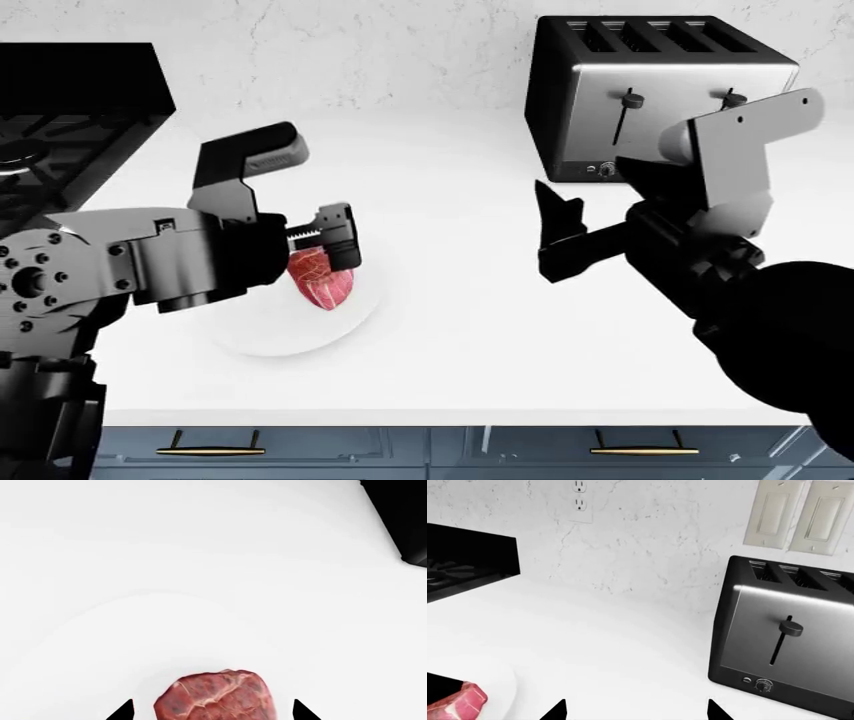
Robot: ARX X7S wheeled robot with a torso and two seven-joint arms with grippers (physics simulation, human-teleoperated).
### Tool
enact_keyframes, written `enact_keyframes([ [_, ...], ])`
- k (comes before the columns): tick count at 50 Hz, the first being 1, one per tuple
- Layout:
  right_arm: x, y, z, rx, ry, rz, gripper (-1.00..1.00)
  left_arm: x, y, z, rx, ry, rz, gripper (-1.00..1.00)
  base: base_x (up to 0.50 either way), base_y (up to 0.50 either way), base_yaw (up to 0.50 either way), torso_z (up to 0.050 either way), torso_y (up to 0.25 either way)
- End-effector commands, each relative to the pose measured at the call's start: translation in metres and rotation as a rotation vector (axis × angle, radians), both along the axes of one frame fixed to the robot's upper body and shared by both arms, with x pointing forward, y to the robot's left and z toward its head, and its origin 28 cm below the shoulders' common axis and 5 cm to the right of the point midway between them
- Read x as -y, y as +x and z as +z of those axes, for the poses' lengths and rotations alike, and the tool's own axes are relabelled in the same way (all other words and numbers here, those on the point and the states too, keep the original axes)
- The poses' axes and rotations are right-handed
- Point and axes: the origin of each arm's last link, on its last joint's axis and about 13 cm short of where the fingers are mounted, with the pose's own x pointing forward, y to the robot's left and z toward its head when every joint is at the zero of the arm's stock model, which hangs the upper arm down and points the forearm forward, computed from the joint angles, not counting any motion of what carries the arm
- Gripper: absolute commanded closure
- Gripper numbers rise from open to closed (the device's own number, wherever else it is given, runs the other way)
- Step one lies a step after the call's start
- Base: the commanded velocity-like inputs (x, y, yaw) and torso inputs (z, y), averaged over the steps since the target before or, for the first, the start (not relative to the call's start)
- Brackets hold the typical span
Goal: Frozen meat rests on a plate on the counter. Retrieve the meat and place it in a pot on a burner. Then turn the burner on.
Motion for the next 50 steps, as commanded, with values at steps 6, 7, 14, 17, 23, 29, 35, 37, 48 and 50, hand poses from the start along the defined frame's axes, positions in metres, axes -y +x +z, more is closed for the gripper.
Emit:
enact_keyframes([
  [6, -0.001, 0.004, -0.003, -0.011, -0.004, -0.001, -1.0, 0.0, 0.004, -0.009, -0.022, -0.001, -0.002, -1.0, 0.0, 0.0, 0.0, 0.0, 0.0],
  [7, -0.001, 0.004, -0.003, -0.011, -0.003, -0.001, -1.0, 0.0, 0.004, -0.009, -0.023, 0.0, -0.003, -1.0, 0.0, 0.0, 0.0, 0.0, 0.0],
  [14, 0.0, 0.004, -0.002, -0.01, 0.0, 0.0, -1.0, 0.0, 0.004, -0.01, -0.027, 0.004, -0.009, -1.0, 0.0, 0.0, 0.0, 0.0, 0.0],
  [17, 0.0, 0.003, -0.002, -0.01, 0.0, -0.002, -1.0, 0.001, 0.004, -0.01, -0.028, 0.004, -0.012, -1.0, 0.0, 0.0, 0.0, 0.0, 0.0],
  [23, 0.0, 0.002, -0.002, -0.009, -0.001, -0.003, -1.0, 0.001, 0.004, -0.01, -0.028, 0.003, -0.015, -1.0, 0.0, 0.0, 0.0, 0.0, 0.0],
  [29, -0.001, 0.003, -0.002, -0.009, -0.002, -0.005, -1.0, 0.002, 0.004, -0.011, -0.03, 0.002, -0.018, -1.0, 0.0, 0.0, 0.0, 0.0, 0.0],
  [35, -0.001, 0.003, -0.002, -0.009, -0.003, -0.006, -1.0, 0.002, 0.004, -0.013, -0.035, 0.003, -0.02, -1.0, 0.0, 0.0, 0.0, 0.0, 0.0],
  [37, -0.001, 0.003, -0.002, -0.008, -0.004, -0.006, -1.0, 0.002, 0.003, -0.013, -0.035, 0.002, -0.02, -1.0, 0.0, 0.0, 0.0, 0.0, 0.0],
  [48, -0.001, 0.002, -0.002, -0.009, -0.004, -0.004, -1.0, 0.002, 0.003, -0.016, -0.045, 0.002, -0.021, -1.0, 0.0, 0.0, 0.0, 0.0, 0.0],
  [50, -0.001, 0.002, -0.003, -0.01, -0.005, -0.005, -1.0, 0.002, 0.004, -0.017, -0.048, 0.002, -0.022, -1.0, 0.0, 0.0, 0.0, 0.0, 0.0],
])
